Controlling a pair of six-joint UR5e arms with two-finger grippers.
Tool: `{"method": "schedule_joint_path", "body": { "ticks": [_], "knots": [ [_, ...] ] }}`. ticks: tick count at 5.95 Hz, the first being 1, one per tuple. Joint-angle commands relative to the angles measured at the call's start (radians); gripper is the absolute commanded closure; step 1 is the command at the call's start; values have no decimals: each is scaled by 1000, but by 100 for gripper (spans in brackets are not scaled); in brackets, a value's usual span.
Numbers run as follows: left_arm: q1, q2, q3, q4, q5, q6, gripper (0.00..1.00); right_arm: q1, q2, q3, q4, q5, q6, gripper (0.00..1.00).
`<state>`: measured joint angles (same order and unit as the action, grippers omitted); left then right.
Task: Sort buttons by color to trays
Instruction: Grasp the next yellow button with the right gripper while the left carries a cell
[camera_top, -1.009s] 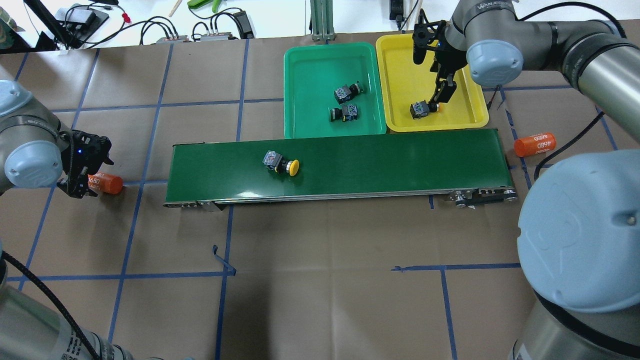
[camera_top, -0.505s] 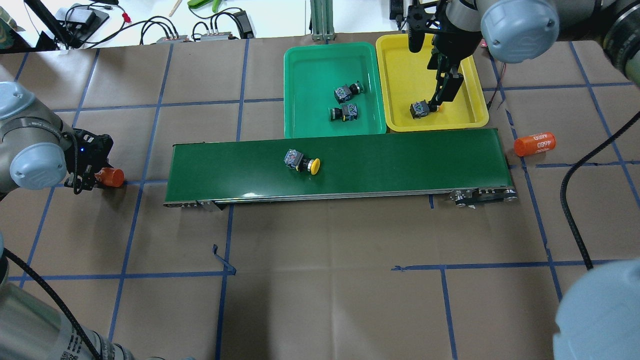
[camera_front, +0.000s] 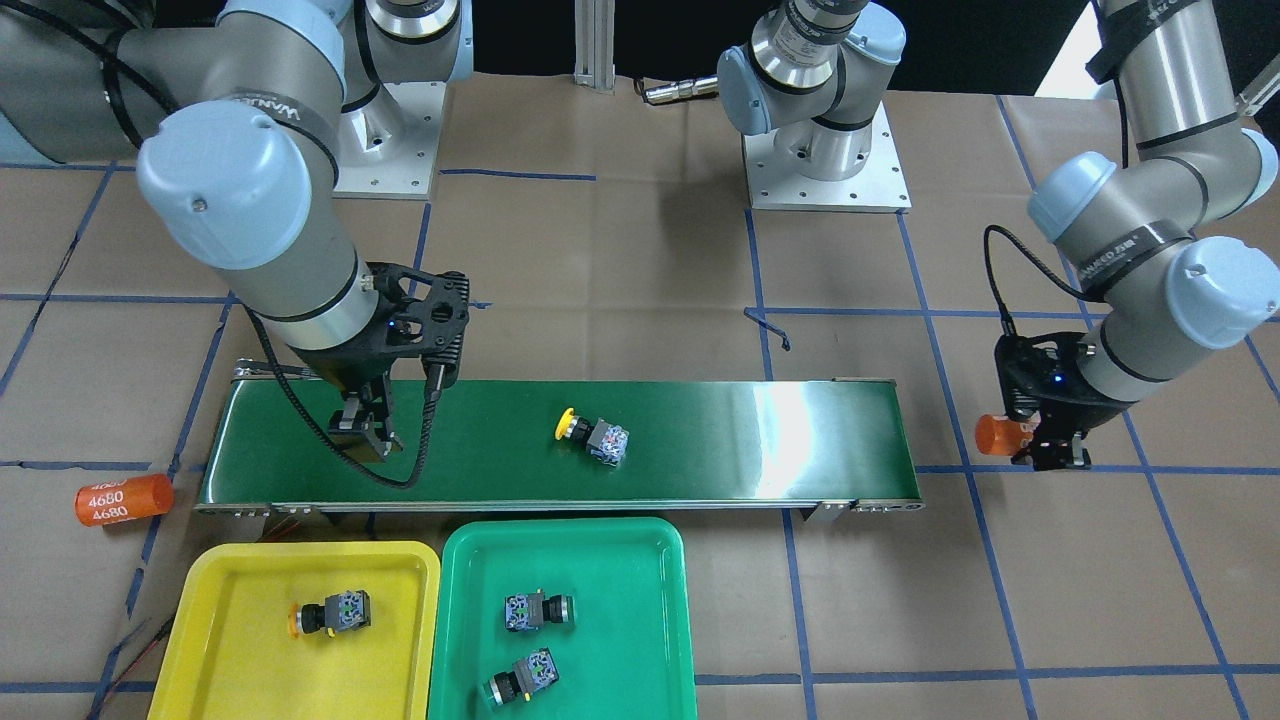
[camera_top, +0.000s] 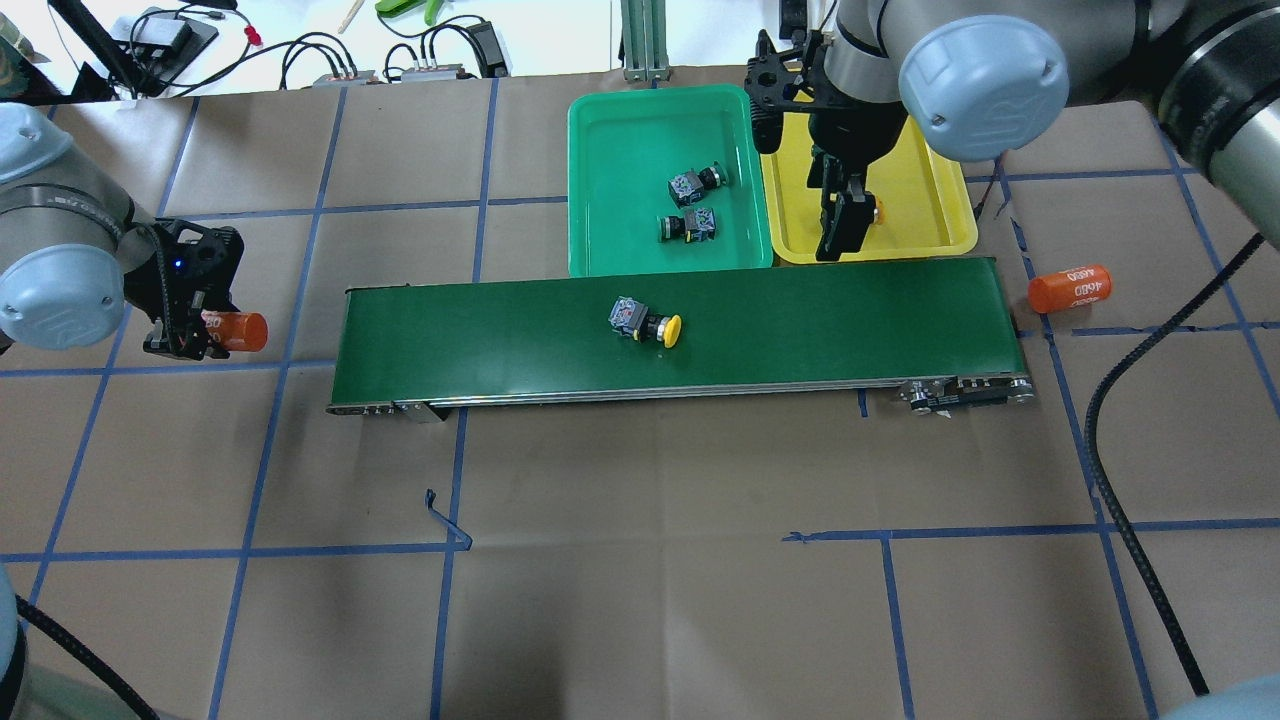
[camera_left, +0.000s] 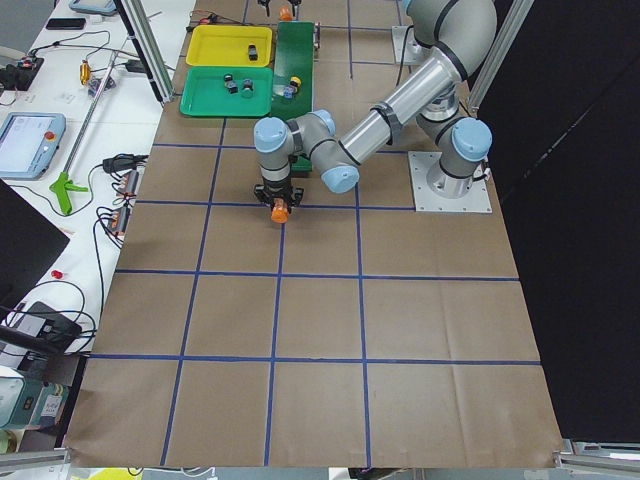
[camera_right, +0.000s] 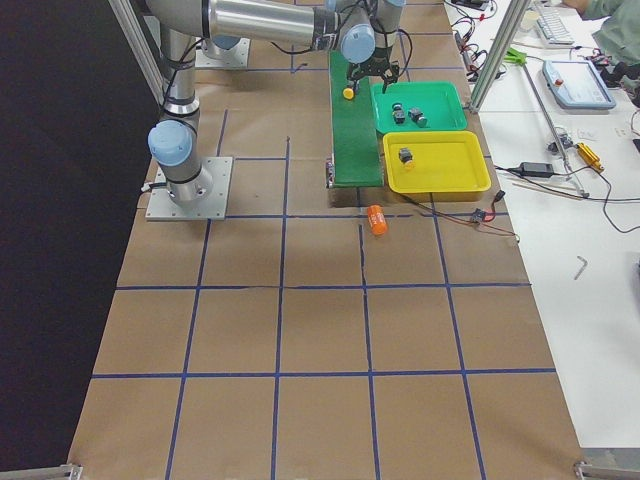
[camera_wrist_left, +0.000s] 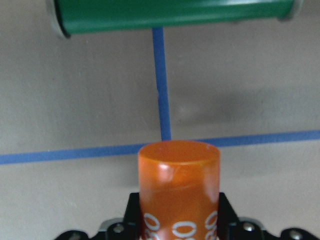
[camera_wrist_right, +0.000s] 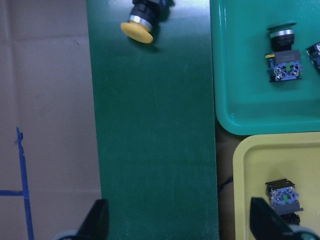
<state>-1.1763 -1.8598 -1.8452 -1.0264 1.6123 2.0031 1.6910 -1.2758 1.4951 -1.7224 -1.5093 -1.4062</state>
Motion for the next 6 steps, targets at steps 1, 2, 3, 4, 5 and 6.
{"method": "schedule_joint_path", "body": {
  "ticks": [1, 2, 3, 4, 5, 6],
  "knots": [
    [-202, 27, -2, -23, -2, -276, 100, 85, 12, 86, -107, 4, 108, 0],
    [-297, 5, -6, -11, 7, -411, 100, 116, 18, 153, -226, 29, 216, 0],
    [-346, -1, -8, -8, 8, -453, 98, 118, 45, 213, -353, 38, 246, 0],
    [-356, 4, -11, -11, 3, -449, 96, 118, 84, 243, -441, 35, 242, 0],
    [-356, 5, -9, -12, 4, -445, 28, 104, 85, 260, -454, 26, 224, 0],
    [-347, 7, 10, -23, 3, -454, 2, 92, 81, 261, -454, 18, 192, 0]
  ]
}}
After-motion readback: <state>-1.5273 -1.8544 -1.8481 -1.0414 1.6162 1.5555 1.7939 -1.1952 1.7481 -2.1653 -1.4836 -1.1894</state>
